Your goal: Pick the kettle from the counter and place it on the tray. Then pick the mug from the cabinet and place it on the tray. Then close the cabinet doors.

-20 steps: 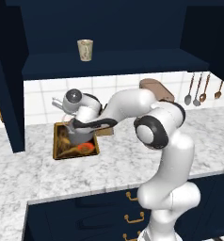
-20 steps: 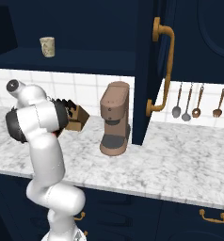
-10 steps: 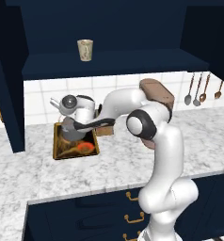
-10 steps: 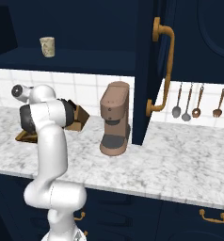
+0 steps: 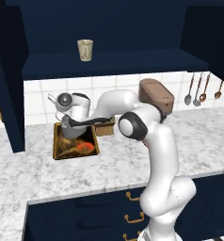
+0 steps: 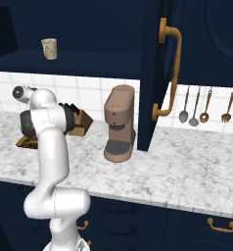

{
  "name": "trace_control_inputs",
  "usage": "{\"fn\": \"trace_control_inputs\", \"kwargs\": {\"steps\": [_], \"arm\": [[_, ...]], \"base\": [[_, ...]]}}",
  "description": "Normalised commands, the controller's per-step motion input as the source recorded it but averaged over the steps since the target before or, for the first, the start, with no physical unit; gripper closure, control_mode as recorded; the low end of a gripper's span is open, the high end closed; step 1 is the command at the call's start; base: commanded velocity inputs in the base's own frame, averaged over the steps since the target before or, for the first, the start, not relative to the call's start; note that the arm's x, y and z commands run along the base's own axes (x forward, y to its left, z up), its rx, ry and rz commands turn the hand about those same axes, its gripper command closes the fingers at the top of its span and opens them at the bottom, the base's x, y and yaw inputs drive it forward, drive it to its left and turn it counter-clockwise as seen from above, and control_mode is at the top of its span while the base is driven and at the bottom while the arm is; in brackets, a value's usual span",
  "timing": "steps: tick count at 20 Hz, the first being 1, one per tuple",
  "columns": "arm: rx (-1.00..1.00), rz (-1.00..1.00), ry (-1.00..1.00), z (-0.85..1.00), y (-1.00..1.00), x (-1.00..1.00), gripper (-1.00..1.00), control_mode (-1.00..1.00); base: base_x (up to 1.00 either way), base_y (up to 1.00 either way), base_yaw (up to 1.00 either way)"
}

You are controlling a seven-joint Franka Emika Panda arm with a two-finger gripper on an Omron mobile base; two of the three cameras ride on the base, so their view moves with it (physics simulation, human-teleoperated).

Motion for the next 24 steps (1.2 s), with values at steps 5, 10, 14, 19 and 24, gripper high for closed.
{"fn": "trace_control_inputs", "kwargs": {"steps": [5, 10, 14, 19, 24], "arm": [[0.0, -0.04, 0.0, -0.06, -0.04, -0.08, -1.0, -1.0], [0.0, -0.03, 0.02, -0.16, -0.15, -0.18, -1.0, -1.0], [0.04, 0.0, -0.06, -0.05, -0.04, -0.3, -1.0, -1.0], [0.08, 0.0, -0.07, -0.01, -0.1, -0.42, -1.0, -1.0], [0.02, 0.0, 0.0, -0.13, 0.0, -0.36, -1.0, -1.0]], "base": [[0.0, 0.0, 0.0], [0.0, 0.0, 0.0], [0.0, 0.0, 0.0], [0.0, 0.0, 0.0], [0.0, 0.0, 0.0]]}}
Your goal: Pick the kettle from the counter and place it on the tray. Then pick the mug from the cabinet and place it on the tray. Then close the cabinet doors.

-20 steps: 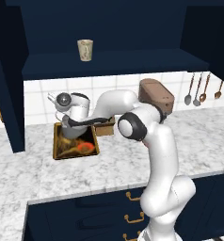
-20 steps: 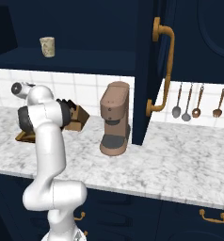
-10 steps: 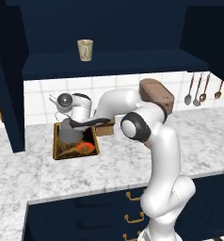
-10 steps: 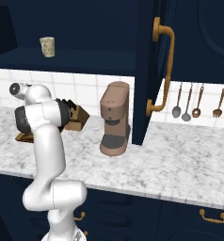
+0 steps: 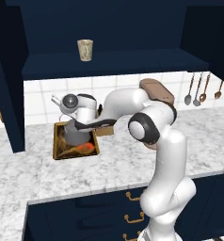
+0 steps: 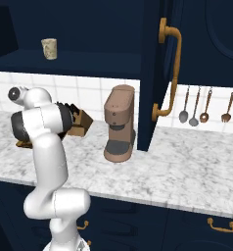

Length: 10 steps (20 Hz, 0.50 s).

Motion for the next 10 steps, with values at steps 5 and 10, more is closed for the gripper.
{"fn": "trace_control_inputs", "kwargs": {"steps": [5, 10], "arm": [[0.03, 0.0, 0.0, -0.41, 0.0, -0.04, -1.0, -1.0], [0.11, -0.01, -0.11, -0.22, 0.0, 0.07, -1.0, -1.0]], "base": [[0.0, 0.0, 0.0], [0.0, 0.0, 0.0]]}}
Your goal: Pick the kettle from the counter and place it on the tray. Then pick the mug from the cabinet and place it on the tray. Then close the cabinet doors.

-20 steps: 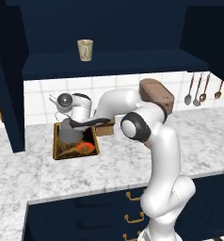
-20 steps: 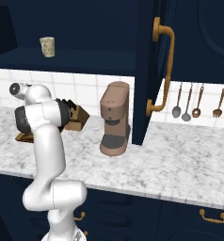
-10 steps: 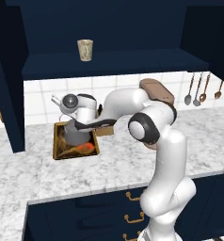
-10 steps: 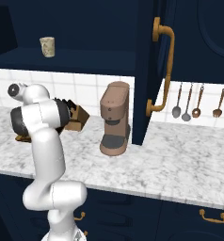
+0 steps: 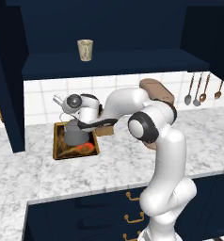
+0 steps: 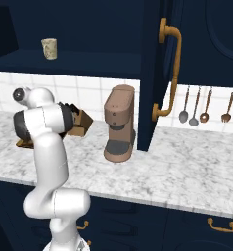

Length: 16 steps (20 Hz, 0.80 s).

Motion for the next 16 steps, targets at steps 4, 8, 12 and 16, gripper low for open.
{"fn": "trace_control_inputs", "kwargs": {"steps": [4, 8, 12, 16], "arm": [[0.17, -0.05, -0.27, 0.0, 0.0, 0.17, -1.0, -1.0], [0.14, -0.02, -0.14, -0.15, 0.0, 0.17, -1.0, -1.0], [0.02, 0.0, 0.0, -0.46, 0.0, 0.03, -1.0, -1.0], [0.0, 0.0, 0.0, -0.49, 0.0, 0.0, -1.0, -1.0]], "base": [[0.0, 0.0, 0.0], [0.0, 0.0, 0.0], [0.0, 0.0, 0.0], [0.0, 0.0, 0.0]]}}
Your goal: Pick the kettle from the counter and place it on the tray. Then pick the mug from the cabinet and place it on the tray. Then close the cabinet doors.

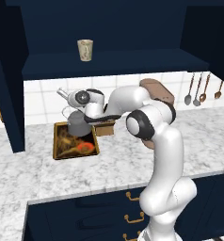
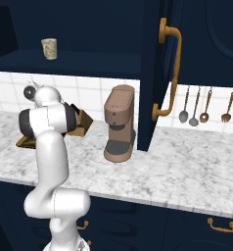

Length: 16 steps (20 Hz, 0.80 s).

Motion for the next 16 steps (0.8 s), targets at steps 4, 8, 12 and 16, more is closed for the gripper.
{"fn": "trace_control_inputs", "kwargs": {"steps": [4, 8, 12, 16], "arm": [[0.0, 0.0, 0.0, -0.41, 0.0, -0.01, -1.0, -1.0], [0.0, 0.0, 0.0, -0.47, 0.01, -0.18, -1.0, -1.0], [0.0, 0.0, 0.0, -0.54, 0.0, -0.16, -1.0, -1.0], [0.0, 0.0, 0.0, -0.56, 0.0, -0.14, -1.0, -1.0]], "base": [[0.0, 0.0, 0.0], [0.0, 0.0, 0.0], [0.0, 0.0, 0.0], [0.0, 0.0, 0.0]]}}
